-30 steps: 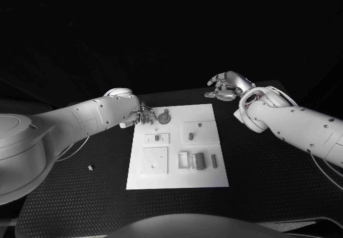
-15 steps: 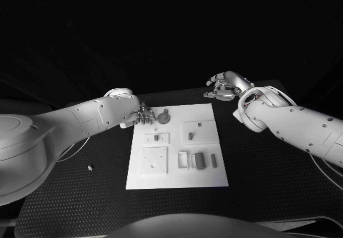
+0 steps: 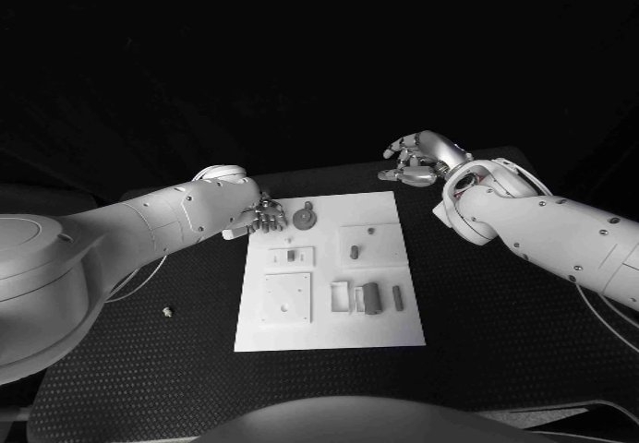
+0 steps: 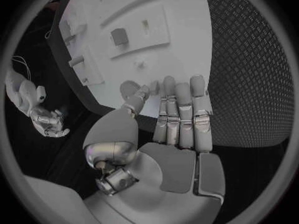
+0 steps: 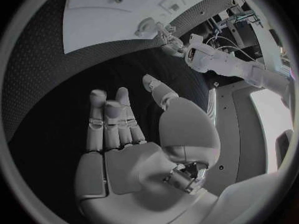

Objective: Assemble the parts on the task board

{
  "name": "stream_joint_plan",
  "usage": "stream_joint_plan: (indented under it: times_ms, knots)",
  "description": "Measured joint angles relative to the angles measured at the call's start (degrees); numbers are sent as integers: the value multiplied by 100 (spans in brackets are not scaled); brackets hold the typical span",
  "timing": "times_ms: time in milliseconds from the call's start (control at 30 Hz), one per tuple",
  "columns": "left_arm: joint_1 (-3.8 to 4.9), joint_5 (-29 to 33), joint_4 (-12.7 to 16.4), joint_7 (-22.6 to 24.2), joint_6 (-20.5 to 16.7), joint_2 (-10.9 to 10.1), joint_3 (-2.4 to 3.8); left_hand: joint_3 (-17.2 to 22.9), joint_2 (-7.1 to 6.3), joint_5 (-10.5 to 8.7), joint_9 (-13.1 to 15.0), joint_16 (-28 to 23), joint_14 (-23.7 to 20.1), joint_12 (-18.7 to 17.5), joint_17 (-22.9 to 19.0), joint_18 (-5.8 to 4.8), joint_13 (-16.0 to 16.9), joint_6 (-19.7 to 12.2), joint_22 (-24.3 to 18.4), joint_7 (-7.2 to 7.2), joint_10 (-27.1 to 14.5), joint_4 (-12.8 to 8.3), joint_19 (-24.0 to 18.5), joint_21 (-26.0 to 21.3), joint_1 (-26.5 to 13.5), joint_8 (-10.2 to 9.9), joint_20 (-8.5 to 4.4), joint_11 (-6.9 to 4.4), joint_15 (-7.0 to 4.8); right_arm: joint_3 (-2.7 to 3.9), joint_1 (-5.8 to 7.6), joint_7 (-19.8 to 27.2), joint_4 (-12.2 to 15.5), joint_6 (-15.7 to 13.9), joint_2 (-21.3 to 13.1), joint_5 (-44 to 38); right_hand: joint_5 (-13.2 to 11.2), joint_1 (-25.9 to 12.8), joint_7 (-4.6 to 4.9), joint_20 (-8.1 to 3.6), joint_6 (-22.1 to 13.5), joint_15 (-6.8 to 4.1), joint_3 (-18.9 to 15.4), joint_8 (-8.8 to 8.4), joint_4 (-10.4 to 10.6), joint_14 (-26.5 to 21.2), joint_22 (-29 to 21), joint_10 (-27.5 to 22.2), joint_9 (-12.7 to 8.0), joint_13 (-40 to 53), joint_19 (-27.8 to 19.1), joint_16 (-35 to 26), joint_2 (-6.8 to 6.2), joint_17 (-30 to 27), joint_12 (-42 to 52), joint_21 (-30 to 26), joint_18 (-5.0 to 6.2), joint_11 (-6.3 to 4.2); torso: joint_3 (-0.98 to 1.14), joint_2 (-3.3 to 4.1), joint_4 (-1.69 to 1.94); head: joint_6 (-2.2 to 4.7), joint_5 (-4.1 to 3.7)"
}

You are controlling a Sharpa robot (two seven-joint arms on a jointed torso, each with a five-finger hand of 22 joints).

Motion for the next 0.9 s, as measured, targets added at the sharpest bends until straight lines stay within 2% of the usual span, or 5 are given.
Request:
stream_joint_plan:
  times_ms: [67, 267, 467, 733, 900]
  knots:
    - [0, 5, 1, 0, 6, 0, 0, 137, -23, 0, 3, 33, 0, 30, -11, 5, 0, 0, 0, 0, 0, 45, 31, -1, 23, 0, -26, 0, 0, 0, 0, 0, 0, 0, 0, 0, 0, -7, 0, 0, 0, 0, 0, 0, 0, 0, 0, 0, -5, 0, 0, 0, 7, 0, 0, 0, 0, 0, 0, -2, 0, -1, -1]
    - [0, 161, 4, 22, 3, 1, 0, 404, 166, 0, 19, 45, 1, 39, -28, 4, -6, 41, 0, 1, 19, 12, 63, -2, 240, 0, -17, -19, 0, 0, 0, 0, -2, 2, 2, 0, 0, -13, 0, 1, 0, 0, 0, 0, 0, 0, 0, 0, -5, 1, -1, 0, 13, 0, 0, 0, 0, 0, 0, -4, 0, -1, -4]
    - [0, 609, -1, 71, -6, 0, 1, 767, 219, -34, 18, 85, 0, 39, -50, -1, -38, 40, -1, 1, 18, -39, 63, -2, 493, -47, -17, -18, 1, 0, 0, -3, -6, 6, 1, 0, 0, -13, 0, -4, 0, 0, 0, 0, 0, 0, 0, 0, -5, 1, 6, 0, 13, 0, 0, 0, 0, 0, 0, -4, 0, -4, -5]
    - [0, 936, -28, 131, -22, -26, 1, 838, 287, -77, 43, 115, -10, 39, -55, -12, -44, 40, -2, 1, 18, -48, 83, -6, 562, -20, -36, -18, 12, 0, 0, -7, -20, 21, 6, 0, 0, -13, 0, -3, 0, 0, -17, 0, 17, 0, 0, 0, -4, 1, 23, 0, 13, 1, 0, 0, 0, 0, 0, -4, 3, -14, -10]
    - [0, 1031, 120, 151, -54, -176, 4, 845, 287, -54, 50, 129, 12, 39, -55, -16, -44, 40, -2, 1, 18, -49, 105, -7, 563, -20, -18, -18, -9, 0, 0, -9, -23, 33, -3, 0, 0, -13, 0, -2, 0, 0, -17, 0, 17, 0, 0, 0, -4, 2, 23, 0, 13, 1, -1, 0, 0, 0, 0, -6, 3, -17, -12]
